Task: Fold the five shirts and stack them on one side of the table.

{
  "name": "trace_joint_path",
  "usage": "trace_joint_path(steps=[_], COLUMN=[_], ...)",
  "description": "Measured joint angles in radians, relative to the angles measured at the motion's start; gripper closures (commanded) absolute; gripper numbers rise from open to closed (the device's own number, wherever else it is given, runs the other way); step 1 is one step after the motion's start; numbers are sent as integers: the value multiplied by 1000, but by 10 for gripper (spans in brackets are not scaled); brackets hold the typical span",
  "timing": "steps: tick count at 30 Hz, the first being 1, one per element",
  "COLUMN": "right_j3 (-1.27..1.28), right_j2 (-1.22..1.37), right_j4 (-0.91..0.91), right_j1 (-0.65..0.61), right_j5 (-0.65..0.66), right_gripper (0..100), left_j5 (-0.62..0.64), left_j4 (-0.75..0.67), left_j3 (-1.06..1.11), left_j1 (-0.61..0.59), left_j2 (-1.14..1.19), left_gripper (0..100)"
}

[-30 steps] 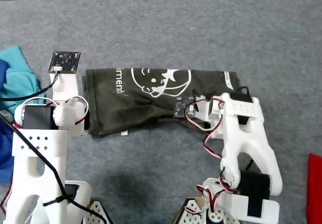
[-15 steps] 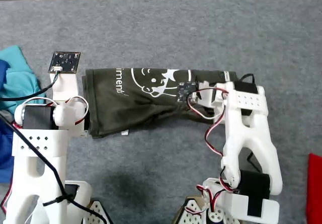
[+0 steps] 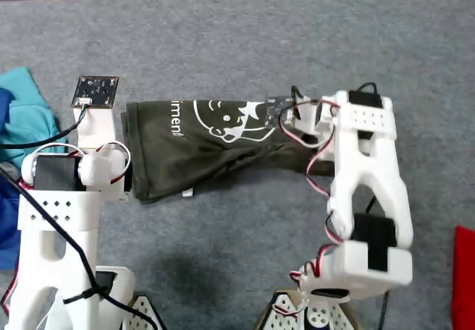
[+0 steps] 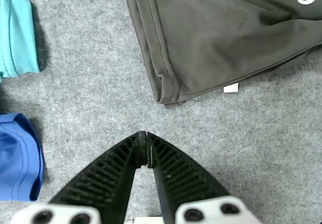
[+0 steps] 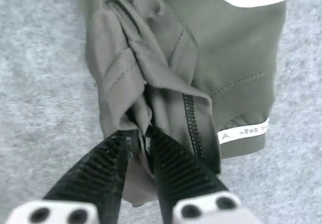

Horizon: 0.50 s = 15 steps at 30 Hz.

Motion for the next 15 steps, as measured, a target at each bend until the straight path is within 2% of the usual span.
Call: trace_joint_path(steps=[8,15], right_j3=[-153,-158], right_j2=[83,83], right_j4=[35,74], right_j1=[0,2], right_j5=[-55,-87], right_gripper=[785,771], left_j5=[0,0], left_j4=[0,0], left_j3=[0,0], left_j1=[0,0], left_j2=[0,0], left_gripper=[980,980])
